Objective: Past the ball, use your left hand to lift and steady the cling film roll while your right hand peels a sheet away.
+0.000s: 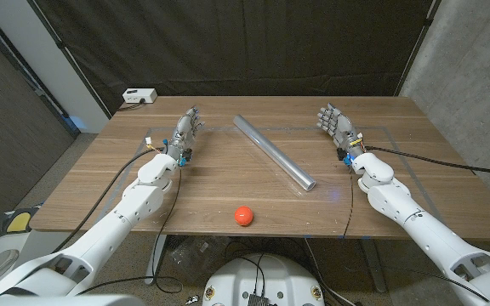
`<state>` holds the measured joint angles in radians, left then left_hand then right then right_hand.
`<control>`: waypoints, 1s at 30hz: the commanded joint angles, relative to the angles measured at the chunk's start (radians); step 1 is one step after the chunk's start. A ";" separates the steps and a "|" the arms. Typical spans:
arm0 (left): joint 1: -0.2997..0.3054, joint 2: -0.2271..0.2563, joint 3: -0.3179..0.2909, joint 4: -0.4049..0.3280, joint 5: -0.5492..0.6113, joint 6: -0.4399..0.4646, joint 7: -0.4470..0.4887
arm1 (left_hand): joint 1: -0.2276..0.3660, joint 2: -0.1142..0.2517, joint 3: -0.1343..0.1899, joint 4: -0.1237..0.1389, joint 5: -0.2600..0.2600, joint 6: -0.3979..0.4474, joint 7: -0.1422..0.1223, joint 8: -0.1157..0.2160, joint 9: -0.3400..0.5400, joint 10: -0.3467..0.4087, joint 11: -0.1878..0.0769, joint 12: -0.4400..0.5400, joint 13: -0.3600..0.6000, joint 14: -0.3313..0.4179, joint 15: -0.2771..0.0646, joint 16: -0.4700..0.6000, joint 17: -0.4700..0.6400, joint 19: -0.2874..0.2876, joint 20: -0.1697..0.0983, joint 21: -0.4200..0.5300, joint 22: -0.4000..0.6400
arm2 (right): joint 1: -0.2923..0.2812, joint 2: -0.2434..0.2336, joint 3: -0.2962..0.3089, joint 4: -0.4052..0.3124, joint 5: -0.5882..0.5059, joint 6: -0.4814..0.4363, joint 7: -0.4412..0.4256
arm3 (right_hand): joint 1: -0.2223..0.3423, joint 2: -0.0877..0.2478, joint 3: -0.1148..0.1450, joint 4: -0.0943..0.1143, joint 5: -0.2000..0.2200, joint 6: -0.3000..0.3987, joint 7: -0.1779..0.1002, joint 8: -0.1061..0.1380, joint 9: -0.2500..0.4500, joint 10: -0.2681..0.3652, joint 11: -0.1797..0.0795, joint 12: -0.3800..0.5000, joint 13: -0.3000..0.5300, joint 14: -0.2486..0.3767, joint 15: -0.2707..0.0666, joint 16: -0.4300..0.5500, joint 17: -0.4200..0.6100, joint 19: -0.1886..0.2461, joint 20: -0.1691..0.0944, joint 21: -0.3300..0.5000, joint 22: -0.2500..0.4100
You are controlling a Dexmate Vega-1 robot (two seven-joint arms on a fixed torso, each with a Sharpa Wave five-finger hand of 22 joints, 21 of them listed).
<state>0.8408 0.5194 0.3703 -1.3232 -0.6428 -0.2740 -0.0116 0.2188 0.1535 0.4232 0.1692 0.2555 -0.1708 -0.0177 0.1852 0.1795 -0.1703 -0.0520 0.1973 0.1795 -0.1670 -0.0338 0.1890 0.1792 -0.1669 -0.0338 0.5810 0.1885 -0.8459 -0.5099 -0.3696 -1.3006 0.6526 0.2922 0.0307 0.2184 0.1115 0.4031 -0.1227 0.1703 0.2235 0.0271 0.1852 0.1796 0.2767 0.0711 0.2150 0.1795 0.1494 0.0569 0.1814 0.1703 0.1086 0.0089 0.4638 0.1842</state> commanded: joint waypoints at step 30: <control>-0.156 0.167 0.085 -0.199 0.295 0.165 0.015 | 0.209 -0.032 0.090 -0.165 -0.070 0.028 -0.031 0.037 0.007 0.091 0.034 0.041 0.008 0.086 0.057 0.019 -0.004 0.022 0.094 0.033 -0.005 | -0.026 0.017 0.003 0.006 0.005 0.049 0.009 | 0.022 -0.004 0.005 -0.009 0.009 0.013 -0.008 0.005 0.003 0.022 0.011 0.008 0.006 0.039 0.000 0.012 0.003 0.027 0.009 0.005 0.004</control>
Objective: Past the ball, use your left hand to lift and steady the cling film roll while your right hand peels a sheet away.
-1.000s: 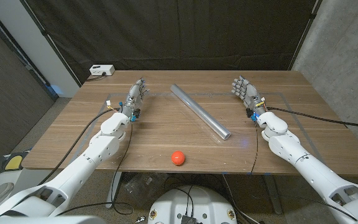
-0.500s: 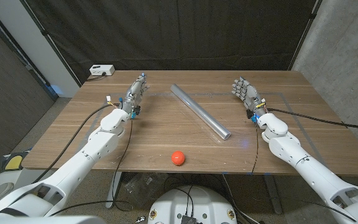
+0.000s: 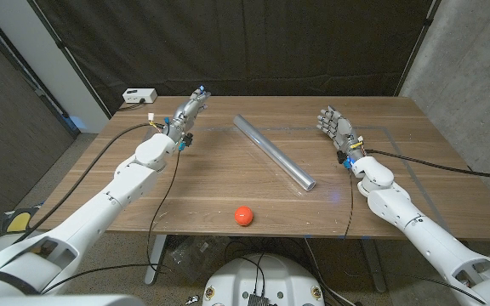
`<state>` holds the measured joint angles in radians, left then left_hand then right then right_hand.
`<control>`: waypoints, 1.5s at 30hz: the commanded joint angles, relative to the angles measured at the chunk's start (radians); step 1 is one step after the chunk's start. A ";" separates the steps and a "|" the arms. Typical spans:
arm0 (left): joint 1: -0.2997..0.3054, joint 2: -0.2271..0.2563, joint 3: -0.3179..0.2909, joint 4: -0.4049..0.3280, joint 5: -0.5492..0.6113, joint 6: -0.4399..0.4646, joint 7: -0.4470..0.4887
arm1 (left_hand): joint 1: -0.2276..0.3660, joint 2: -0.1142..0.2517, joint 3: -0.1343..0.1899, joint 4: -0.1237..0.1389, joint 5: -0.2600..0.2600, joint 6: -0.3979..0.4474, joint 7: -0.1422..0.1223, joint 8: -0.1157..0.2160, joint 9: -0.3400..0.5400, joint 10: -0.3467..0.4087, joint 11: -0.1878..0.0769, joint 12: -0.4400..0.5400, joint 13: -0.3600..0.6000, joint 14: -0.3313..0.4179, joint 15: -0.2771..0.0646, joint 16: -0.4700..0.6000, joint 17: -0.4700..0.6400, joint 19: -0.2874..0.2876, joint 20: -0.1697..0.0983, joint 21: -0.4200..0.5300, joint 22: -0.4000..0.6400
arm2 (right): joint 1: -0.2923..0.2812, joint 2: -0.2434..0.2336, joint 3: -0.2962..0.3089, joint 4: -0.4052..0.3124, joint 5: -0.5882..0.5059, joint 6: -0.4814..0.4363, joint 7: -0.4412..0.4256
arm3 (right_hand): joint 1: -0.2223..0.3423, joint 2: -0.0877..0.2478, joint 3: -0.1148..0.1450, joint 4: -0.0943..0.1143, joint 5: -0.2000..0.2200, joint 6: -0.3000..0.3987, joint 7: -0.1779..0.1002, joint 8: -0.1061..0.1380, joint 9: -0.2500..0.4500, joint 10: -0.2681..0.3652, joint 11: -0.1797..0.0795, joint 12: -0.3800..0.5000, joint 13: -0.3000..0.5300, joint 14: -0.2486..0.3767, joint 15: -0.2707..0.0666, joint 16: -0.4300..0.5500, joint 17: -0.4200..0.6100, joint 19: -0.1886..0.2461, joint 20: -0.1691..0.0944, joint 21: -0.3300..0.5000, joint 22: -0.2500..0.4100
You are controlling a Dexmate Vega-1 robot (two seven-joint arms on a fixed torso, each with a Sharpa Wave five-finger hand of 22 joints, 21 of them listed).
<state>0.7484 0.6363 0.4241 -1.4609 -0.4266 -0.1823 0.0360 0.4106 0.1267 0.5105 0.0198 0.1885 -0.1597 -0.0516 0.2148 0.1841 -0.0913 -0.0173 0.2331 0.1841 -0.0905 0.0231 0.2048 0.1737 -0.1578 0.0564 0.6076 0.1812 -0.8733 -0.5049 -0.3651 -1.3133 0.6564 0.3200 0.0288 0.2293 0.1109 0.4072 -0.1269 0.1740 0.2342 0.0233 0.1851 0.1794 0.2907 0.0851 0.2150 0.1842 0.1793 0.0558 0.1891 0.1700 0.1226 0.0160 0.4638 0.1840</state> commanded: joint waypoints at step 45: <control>-0.507 0.067 0.345 -0.174 0.527 0.308 -0.492 | 0.060 -0.043 -0.010 -0.060 -0.012 0.030 -0.002 -0.008 0.005 0.034 -0.014 -0.009 0.005 0.042 -0.009 -0.007 0.007 0.059 0.023 0.004 0.004 | 0.019 0.088 0.006 0.155 0.021 0.154 0.065 | 0.016 -0.003 -0.003 -0.007 0.006 0.004 -0.011 0.005 0.003 0.008 -0.006 0.005 0.002 0.016 0.004 0.001 0.005 0.017 0.009 -0.003 0.006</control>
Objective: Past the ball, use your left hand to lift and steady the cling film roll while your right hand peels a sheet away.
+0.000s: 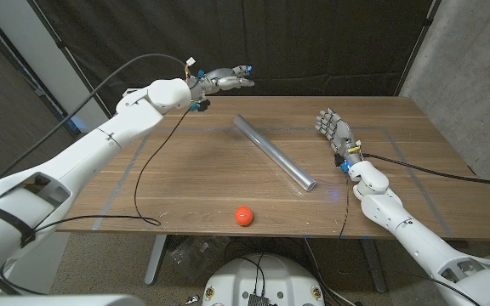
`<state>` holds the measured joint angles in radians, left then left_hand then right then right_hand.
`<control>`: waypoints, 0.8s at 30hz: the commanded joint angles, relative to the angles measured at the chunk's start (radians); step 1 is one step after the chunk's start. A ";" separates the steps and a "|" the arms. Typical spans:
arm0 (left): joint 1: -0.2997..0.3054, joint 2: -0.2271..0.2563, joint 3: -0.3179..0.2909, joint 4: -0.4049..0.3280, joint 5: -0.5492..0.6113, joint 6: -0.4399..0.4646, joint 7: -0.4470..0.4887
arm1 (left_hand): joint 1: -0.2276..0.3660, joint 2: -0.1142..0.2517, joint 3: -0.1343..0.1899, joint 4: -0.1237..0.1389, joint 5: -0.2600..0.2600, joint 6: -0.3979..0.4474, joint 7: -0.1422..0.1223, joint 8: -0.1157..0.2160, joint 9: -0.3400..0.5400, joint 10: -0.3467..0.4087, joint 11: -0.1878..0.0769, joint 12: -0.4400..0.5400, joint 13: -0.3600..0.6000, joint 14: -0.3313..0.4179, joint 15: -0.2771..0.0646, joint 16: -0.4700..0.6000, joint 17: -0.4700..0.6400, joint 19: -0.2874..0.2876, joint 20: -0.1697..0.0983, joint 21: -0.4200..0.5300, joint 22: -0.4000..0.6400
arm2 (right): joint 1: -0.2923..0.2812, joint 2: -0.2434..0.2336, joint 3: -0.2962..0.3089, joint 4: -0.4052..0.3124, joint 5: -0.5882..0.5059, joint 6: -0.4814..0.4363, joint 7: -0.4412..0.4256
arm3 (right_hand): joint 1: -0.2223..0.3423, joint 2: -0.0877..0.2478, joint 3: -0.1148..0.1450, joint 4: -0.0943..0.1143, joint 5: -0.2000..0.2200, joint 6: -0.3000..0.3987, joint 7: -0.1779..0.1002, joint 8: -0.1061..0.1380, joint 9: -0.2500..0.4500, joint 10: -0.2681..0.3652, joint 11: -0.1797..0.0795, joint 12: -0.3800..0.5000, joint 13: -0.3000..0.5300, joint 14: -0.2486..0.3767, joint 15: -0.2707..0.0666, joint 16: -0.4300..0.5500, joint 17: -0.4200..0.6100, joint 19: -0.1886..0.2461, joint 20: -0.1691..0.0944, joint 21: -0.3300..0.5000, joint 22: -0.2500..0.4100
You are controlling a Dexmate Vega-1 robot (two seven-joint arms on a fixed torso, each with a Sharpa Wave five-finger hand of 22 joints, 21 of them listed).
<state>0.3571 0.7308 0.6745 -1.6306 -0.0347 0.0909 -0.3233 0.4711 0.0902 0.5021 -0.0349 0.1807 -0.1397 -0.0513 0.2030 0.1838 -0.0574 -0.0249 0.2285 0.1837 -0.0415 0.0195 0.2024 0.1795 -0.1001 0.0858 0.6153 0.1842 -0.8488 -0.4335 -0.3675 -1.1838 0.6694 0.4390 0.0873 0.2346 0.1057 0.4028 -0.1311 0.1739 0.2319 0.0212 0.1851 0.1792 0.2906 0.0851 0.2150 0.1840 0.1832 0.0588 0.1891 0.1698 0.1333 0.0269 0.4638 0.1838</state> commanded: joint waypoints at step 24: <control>-0.258 -0.083 0.218 0.021 0.358 -0.006 -0.349 | 0.165 -0.069 -0.010 -0.122 0.006 0.198 -0.041 0.033 0.004 0.180 -0.043 0.017 0.006 0.109 -0.062 0.004 -0.004 0.073 -0.029 -0.016 -0.001 | -0.007 0.033 0.016 0.052 0.025 0.050 0.016 | 0.000 0.000 -0.009 0.004 0.005 0.017 -0.013 0.008 0.004 0.010 -0.001 0.004 0.002 0.015 0.005 0.001 0.008 0.006 0.004 -0.008 0.006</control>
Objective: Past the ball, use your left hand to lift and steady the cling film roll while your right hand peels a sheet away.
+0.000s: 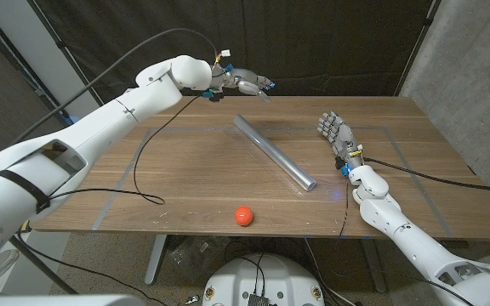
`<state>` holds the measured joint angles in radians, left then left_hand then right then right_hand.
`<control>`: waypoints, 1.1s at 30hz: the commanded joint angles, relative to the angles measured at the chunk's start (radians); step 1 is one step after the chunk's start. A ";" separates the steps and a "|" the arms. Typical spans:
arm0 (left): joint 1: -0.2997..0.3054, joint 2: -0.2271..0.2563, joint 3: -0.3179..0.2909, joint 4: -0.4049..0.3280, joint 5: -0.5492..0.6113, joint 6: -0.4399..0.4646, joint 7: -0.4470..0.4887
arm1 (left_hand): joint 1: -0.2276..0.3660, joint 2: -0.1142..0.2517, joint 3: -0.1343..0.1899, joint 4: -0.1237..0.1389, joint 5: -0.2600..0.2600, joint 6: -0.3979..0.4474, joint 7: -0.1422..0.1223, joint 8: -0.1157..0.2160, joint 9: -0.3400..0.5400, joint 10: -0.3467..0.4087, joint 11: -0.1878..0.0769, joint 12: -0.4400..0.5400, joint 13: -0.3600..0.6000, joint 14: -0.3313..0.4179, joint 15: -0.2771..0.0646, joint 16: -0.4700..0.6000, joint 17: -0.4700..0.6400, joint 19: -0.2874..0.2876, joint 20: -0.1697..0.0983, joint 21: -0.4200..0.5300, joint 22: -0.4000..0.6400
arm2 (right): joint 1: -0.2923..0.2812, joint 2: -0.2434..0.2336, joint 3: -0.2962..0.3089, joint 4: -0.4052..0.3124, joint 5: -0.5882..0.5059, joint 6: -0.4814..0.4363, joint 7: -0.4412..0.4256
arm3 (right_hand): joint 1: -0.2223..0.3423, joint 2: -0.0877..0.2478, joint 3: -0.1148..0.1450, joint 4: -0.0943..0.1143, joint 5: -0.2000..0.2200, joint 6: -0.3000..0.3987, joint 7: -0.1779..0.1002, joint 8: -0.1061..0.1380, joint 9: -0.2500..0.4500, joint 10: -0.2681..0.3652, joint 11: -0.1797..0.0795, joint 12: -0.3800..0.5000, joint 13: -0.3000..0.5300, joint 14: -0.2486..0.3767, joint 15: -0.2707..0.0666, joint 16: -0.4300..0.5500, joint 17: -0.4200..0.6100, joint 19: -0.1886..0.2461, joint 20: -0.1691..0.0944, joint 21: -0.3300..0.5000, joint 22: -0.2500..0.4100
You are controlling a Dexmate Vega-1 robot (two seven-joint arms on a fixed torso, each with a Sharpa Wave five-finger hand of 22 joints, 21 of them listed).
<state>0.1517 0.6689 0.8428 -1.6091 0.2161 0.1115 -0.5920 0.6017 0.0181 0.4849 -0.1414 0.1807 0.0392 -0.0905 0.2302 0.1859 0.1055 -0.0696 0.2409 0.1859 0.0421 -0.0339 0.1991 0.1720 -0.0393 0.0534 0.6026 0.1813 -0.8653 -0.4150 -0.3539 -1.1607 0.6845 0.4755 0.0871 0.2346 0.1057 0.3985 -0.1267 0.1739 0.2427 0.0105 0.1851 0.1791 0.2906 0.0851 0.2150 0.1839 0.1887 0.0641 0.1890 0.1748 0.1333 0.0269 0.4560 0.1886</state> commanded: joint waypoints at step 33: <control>-0.052 -0.055 0.145 -0.093 0.525 -0.186 -0.140 | 0.238 -0.101 -0.049 -0.013 0.065 0.074 -0.025 -0.008 0.012 0.038 -0.088 -0.018 0.016 -0.035 0.008 -0.009 0.008 0.001 0.016 -0.063 0.003 | 0.004 0.021 0.004 0.038 0.013 0.018 0.018 | -0.009 0.004 -0.007 0.006 0.006 0.035 0.001 0.014 0.005 0.051 0.017 0.017 0.004 0.042 0.000 0.008 0.003 0.026 0.006 -0.001 0.004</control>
<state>0.0725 0.6163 0.9698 -1.6574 0.5941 -0.0116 -0.7471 0.8281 -0.0794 0.4442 -0.1558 0.2373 0.1234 -0.1071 0.2263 0.1934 0.1515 -0.1524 0.2238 0.1981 0.0078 -0.0163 0.1880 0.1749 -0.0358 0.0743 0.5425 0.1815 -0.8450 -0.3875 -0.3527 -1.1003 0.6988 0.4971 0.1174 0.2345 0.1057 0.3944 -0.1225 0.1738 0.2700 0.0128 0.1925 0.1791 0.3319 0.1046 0.2228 0.1839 0.2174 0.0640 0.1928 0.1745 0.1496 0.0359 0.4560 0.1883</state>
